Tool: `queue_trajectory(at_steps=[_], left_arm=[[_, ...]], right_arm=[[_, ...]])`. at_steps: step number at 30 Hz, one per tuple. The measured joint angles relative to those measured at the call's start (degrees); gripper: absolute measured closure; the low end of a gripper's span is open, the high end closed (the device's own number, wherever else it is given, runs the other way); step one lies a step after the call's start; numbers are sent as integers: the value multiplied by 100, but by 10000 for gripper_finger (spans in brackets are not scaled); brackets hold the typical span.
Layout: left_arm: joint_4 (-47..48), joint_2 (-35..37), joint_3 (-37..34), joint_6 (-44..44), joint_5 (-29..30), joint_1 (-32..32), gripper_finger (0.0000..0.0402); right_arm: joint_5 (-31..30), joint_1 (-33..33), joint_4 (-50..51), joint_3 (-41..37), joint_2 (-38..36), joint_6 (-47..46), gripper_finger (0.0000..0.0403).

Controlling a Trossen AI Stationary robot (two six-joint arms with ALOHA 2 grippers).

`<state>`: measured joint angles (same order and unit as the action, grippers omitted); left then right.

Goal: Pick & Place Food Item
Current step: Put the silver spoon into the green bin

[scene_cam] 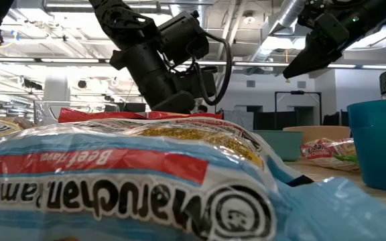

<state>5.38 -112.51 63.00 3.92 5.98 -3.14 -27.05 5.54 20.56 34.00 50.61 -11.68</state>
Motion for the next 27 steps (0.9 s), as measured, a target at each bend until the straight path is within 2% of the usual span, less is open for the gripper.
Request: queue_trajectory(at_steps=[13,18,22,27], left_arm=[[-28,17,-2,-1,289,-11,393],[-79,269,-1,-1,363,-11,394],[-56,491,-11,-39,653,-11,395],[-169,853,-2,-45,1289,-11,392]], right_arm=[[0,0,1,0,0,-1,302],[1,0,0,-1,0,-90,302],[2,4,21,-4,-2,-281,302],[4,-16,3,-4,-2,-737,302]])
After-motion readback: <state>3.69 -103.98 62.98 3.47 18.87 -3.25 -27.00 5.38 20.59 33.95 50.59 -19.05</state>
